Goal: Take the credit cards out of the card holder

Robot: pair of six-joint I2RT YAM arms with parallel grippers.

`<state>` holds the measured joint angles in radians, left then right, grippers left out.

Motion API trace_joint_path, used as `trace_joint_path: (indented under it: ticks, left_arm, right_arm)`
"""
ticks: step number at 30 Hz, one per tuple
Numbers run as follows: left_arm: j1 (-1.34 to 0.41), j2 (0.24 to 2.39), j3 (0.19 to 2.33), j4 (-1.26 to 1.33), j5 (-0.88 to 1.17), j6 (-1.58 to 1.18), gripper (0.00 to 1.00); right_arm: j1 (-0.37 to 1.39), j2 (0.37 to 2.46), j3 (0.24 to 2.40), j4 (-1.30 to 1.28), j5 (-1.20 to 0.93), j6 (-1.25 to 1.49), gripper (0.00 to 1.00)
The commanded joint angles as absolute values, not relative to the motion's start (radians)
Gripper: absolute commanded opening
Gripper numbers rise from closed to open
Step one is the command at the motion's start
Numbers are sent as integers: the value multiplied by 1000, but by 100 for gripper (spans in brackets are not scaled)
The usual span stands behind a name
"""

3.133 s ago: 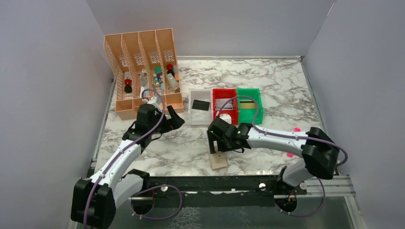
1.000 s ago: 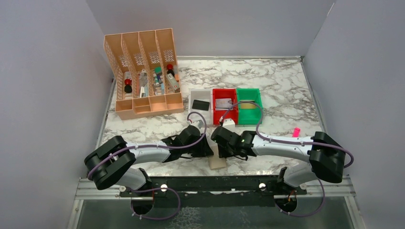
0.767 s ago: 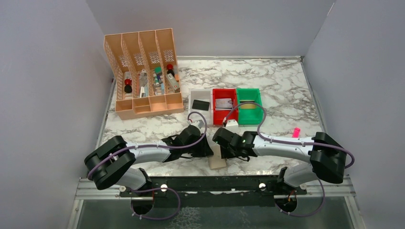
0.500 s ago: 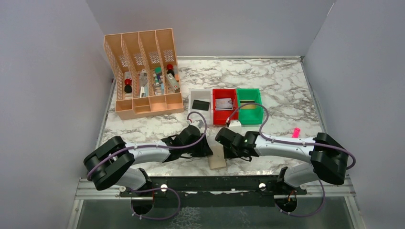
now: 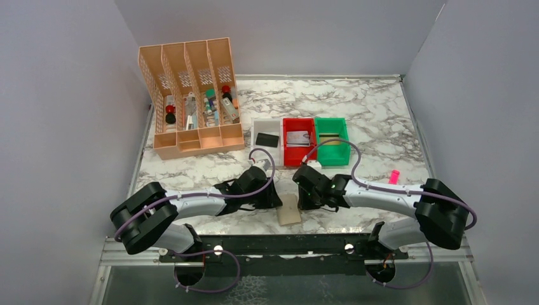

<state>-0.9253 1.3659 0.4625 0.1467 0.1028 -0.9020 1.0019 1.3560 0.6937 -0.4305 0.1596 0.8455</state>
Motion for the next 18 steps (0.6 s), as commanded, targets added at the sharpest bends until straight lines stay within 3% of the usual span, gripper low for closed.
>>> trace_joint_path:
  ticks: [1,7,10,12,18]
  left_arm:
    - [-927,1359,478,124,73,-881,38]
    - [-927,1339,476,120,64,-879,38]
    - [-927,1322,477,102,46,-875,39]
    - [-927,1296,480,84,22,-871,40]
    - [-927,1174,477,3,-106,-894,56]
  right_arm:
    - [1002,1393,692,-426,143,857,23]
    - [1001,1351,707,-475,204,846,15]
    - [1002,1335,731,-510,233,827,4]
    - [1002,1318,750,-516,230,805,1]
    - [1002,1194,756,-380,85,716,1]
